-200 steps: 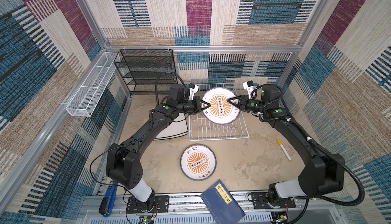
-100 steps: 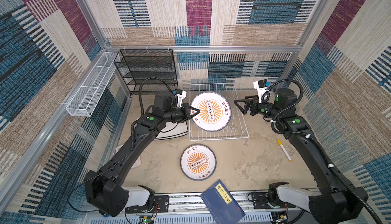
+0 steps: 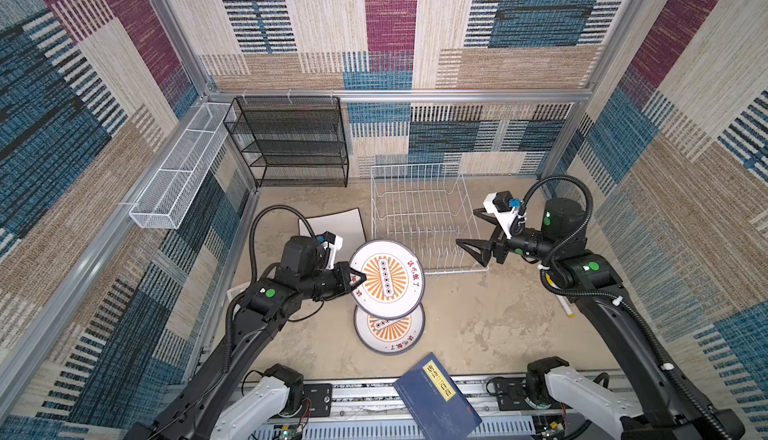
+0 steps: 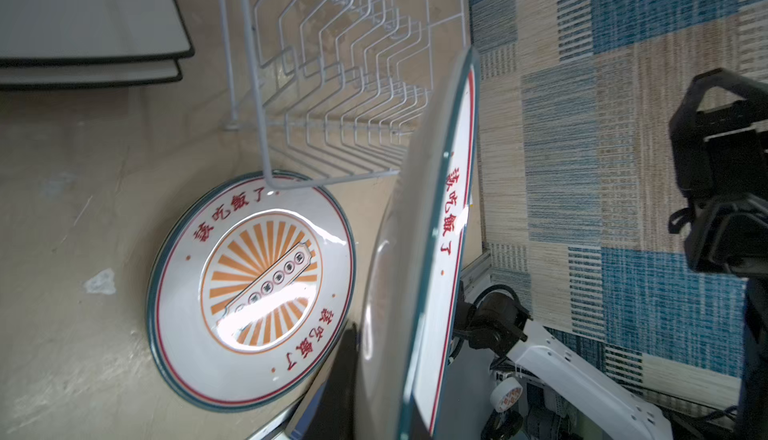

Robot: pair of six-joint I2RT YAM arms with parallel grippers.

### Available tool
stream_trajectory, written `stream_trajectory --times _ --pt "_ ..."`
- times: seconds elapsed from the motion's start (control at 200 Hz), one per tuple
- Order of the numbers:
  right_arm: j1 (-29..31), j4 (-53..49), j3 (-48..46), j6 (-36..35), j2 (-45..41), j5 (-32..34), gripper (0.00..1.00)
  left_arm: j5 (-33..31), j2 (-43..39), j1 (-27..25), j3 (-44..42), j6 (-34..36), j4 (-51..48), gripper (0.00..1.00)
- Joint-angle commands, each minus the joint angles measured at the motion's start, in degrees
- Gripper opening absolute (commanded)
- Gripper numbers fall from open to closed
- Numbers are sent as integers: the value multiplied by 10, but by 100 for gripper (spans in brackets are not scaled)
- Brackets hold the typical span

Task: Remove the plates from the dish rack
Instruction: 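Lower the plate onto the orange-sunburst plate stack with the left gripper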

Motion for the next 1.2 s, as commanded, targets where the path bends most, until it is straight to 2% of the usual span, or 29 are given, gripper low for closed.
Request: stream_trajectory --times 0.0,0.366,0.616,0.831,0.851,0.942,1.017,1.192 --pt "14 -29 -14 -62 -10 15 99 -10 -29 2 -34 -16 -22 0" --pt "60 -13 -43 -45 -5 47 99 -8 -17 1 -94 11 -41 0" --pt "77 -29 -33 -53 18 74 99 13 38 1 -135 -3 25 0" --pt "80 -20 -38 -50 28 69 99 27 81 0 -157 -29 101 0" --pt "80 -19 -38 -49 30 69 99 47 85 0 -160 -31 111 0" --pt "81 -14 -39 -46 35 68 99 55 107 0 -166 -39 137 0" --pt "83 -12 -38 -46 39 69 99 55 125 0 -162 -35 129 5" --pt "83 -9 -37 -46 45 72 99 15 132 0 -132 1 58 33"
